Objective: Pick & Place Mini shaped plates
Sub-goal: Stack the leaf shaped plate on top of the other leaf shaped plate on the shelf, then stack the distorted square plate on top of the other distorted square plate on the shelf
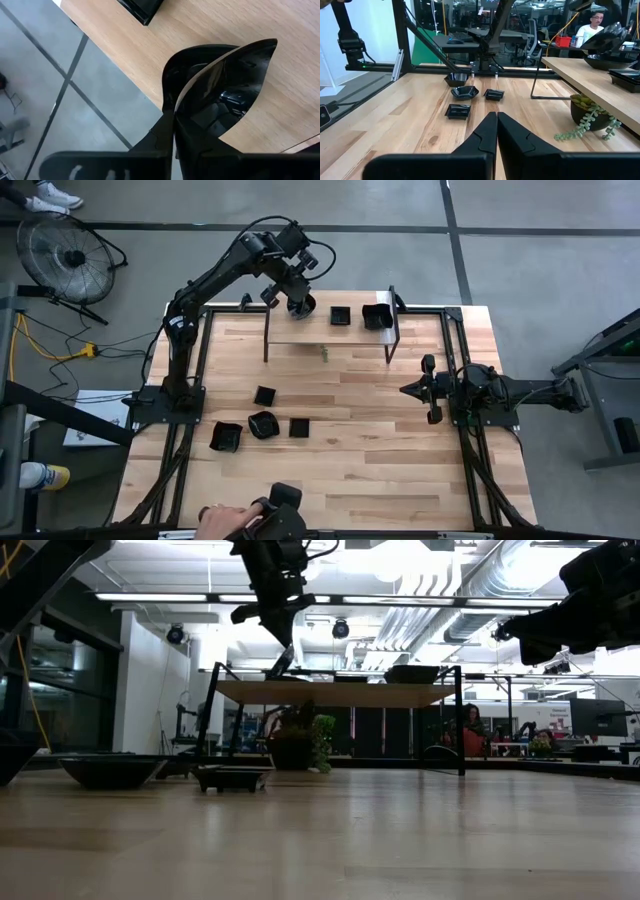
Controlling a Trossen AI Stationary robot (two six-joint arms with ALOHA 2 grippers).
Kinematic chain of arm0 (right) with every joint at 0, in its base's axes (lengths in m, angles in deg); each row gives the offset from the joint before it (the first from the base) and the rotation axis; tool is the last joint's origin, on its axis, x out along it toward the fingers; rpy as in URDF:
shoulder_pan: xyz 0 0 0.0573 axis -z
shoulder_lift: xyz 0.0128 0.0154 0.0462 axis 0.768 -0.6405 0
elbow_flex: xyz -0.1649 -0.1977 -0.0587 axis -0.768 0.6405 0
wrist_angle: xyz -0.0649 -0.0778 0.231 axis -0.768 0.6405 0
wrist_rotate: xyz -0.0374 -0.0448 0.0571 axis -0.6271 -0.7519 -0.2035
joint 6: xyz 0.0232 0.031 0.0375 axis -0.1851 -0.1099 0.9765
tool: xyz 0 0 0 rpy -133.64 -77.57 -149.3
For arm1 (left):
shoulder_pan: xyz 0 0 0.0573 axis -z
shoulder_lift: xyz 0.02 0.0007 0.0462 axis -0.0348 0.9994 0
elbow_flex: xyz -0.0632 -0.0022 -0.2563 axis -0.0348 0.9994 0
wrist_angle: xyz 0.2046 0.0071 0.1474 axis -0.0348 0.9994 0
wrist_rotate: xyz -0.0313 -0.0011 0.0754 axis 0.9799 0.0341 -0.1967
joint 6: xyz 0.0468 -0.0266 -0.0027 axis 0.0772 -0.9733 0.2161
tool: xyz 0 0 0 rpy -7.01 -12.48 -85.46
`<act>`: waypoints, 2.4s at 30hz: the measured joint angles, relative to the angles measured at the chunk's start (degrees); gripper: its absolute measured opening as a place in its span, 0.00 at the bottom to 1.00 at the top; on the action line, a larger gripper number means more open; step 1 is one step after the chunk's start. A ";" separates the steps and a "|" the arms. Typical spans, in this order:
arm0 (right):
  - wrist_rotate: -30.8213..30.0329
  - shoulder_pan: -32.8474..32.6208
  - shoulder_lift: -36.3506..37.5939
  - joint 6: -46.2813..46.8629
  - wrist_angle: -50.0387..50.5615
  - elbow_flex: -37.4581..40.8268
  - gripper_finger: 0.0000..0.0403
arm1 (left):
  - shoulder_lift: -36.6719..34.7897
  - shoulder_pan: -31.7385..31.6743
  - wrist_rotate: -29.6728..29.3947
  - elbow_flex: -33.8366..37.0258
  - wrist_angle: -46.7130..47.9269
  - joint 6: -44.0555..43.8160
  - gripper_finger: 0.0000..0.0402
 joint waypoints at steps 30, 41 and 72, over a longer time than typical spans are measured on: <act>0.00 0.00 -0.01 0.00 0.06 0.00 0.01 | -1.46 1.95 3.77 0.04 6.19 -19.63 0.22; 0.00 0.00 -0.02 0.00 0.15 0.00 0.02 | -8.18 10.56 5.24 0.09 15.62 -29.01 0.22; 0.00 0.00 -0.02 0.00 0.20 0.00 0.02 | -50.69 25.31 -4.98 59.05 -12.05 -64.75 0.22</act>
